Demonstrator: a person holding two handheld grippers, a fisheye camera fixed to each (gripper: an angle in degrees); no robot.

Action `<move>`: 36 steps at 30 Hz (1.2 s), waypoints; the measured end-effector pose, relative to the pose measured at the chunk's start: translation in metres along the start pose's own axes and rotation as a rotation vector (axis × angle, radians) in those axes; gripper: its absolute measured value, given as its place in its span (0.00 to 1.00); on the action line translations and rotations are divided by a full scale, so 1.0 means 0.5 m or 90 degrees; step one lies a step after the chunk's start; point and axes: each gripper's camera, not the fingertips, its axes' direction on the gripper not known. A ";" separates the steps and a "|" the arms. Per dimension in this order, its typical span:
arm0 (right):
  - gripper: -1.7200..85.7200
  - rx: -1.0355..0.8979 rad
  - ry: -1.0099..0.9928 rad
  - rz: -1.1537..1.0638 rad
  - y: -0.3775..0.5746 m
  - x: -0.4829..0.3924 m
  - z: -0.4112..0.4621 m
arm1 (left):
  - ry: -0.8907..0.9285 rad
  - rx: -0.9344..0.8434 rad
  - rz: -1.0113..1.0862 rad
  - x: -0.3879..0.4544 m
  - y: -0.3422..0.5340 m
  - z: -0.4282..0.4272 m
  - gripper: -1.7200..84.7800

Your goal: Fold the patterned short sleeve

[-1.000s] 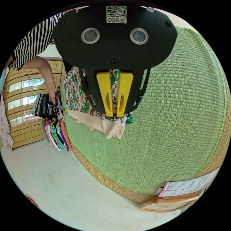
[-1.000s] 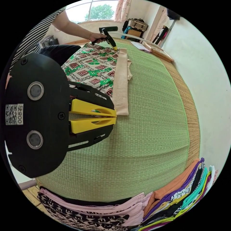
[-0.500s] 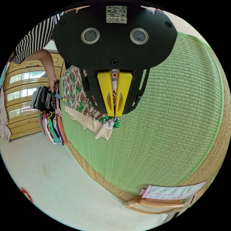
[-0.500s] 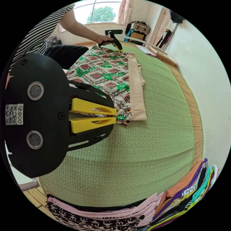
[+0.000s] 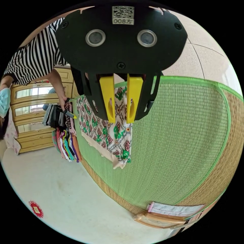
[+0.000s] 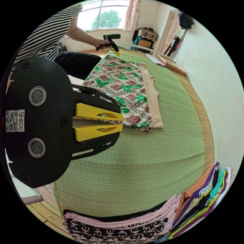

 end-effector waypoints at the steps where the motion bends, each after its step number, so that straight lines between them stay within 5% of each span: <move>1: 0.07 -0.006 -0.015 0.005 0.032 0.005 0.001 | 0.001 -0.011 -0.006 -0.004 0.033 -0.012 0.11; 12: 0.10 -0.034 -0.151 0.095 0.260 0.078 0.056 | 0.040 -0.035 -0.064 -0.043 0.149 -0.051 0.11; 36: 0.03 -0.081 -0.213 0.078 0.287 0.071 0.214 | 0.092 -0.042 -0.111 0.016 0.144 -0.133 0.04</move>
